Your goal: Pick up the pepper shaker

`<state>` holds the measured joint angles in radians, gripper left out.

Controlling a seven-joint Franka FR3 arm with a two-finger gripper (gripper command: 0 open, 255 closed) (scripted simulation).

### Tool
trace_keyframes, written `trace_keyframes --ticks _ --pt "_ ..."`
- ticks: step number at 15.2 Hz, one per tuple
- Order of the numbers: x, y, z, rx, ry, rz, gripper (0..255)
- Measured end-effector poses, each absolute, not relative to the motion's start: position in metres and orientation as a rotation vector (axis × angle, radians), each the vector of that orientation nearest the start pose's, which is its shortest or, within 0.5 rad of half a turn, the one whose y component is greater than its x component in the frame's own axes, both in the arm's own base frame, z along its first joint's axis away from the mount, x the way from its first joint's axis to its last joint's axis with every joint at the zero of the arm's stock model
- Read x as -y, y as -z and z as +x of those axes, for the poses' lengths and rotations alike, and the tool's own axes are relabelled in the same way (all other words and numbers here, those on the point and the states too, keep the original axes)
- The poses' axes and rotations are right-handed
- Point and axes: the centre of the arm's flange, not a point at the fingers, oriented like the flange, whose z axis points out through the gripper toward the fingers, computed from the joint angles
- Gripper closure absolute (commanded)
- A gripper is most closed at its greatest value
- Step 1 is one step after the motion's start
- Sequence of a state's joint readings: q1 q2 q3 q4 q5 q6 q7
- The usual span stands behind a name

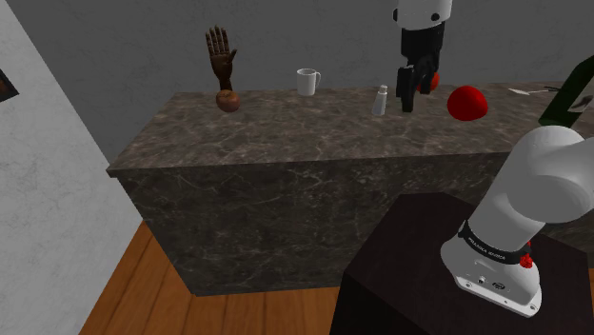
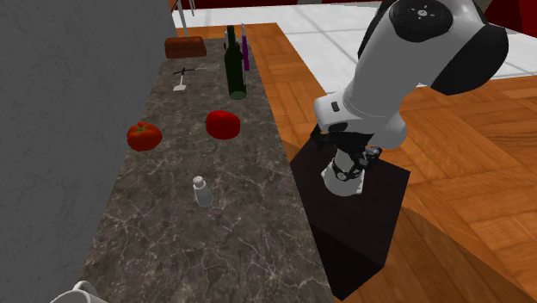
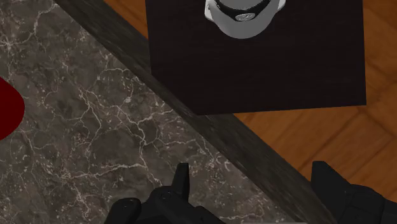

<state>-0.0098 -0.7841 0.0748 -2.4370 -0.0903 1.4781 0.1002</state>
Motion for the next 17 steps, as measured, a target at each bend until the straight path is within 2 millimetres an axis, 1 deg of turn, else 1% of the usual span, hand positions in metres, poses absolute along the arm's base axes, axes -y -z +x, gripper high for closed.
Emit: trace_keyframes --ticks 1,2,4,5,6,7,10,12,13,15,17 --pt "-0.014 -0.545 0.293 -0.102 -0.273 -3.284 0" --pt "-0.009 -0.544 0.295 -0.105 -0.268 -3.283 0" --pt "0.008 -0.539 0.306 -0.116 -0.253 -3.28 0" --pt "0.021 -0.538 0.311 -0.123 -0.243 -3.279 0" --pt "0.028 -0.535 0.317 -0.129 -0.233 -3.277 0" --pt "0.038 -0.532 0.326 -0.136 -0.224 -3.276 0" --pt "0.072 -0.522 0.344 -0.155 -0.193 -3.271 0" --pt "0.092 -0.515 0.355 -0.167 -0.172 -3.268 0" --pt "0.104 -0.511 0.364 -0.174 -0.162 -3.266 0" --pt "0.129 -0.51 0.378 -0.188 -0.142 -3.263 0" --pt "0.146 -0.5 0.389 -0.2 -0.122 -3.258 0"
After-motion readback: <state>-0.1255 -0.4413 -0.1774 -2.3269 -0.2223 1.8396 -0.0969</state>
